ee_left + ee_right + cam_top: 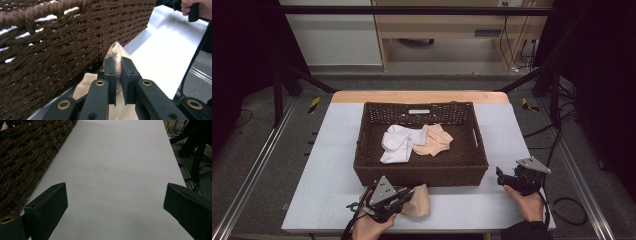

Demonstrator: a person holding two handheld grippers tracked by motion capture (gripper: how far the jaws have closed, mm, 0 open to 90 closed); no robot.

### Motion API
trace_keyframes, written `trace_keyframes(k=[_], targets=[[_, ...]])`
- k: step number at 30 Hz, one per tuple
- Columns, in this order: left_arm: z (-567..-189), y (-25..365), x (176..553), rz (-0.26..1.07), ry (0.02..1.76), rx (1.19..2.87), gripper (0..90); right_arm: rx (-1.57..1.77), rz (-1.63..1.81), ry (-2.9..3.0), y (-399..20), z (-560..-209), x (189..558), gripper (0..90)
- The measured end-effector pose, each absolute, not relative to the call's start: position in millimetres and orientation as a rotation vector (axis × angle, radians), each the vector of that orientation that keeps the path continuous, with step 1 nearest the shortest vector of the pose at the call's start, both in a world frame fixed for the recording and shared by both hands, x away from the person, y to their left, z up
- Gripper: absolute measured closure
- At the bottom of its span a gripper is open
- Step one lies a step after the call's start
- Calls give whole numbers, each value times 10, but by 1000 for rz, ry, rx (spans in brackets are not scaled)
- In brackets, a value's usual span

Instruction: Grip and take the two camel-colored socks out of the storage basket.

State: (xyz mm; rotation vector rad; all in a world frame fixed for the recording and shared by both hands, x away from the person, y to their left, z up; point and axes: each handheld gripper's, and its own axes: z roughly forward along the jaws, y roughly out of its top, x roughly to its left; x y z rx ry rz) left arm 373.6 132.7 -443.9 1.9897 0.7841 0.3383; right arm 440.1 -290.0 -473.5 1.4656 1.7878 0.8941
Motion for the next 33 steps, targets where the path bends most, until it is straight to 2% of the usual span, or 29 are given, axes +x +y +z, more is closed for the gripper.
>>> trace_keyframes(k=[8, 12, 17, 18, 23, 33], targets=[[-4559, 1301, 3789, 349, 800, 2011, 817, 1464, 892, 1791, -2896, -4738, 4404, 56], [-4572, 1297, 3792, 332, 799, 2008, 776, 1463, 893, 1794, -2894, -4739, 4405, 56], [-4516, 1323, 3778, 328, 784, 1972, 624, 1463, 896, 1792, -2896, -4736, 4404, 56], [-4501, 1335, 3774, 333, 782, 1965, 560, 1463, 896, 1790, -2898, -4734, 4403, 56], [-4431, 1406, 3753, 349, 790, 1941, 462, 1464, 900, 1789, -2901, -4732, 4400, 56], [-4455, 1632, 3717, 360, 848, 1931, 401, 1464, 901, 1784, -2906, -4728, 4395, 56]])
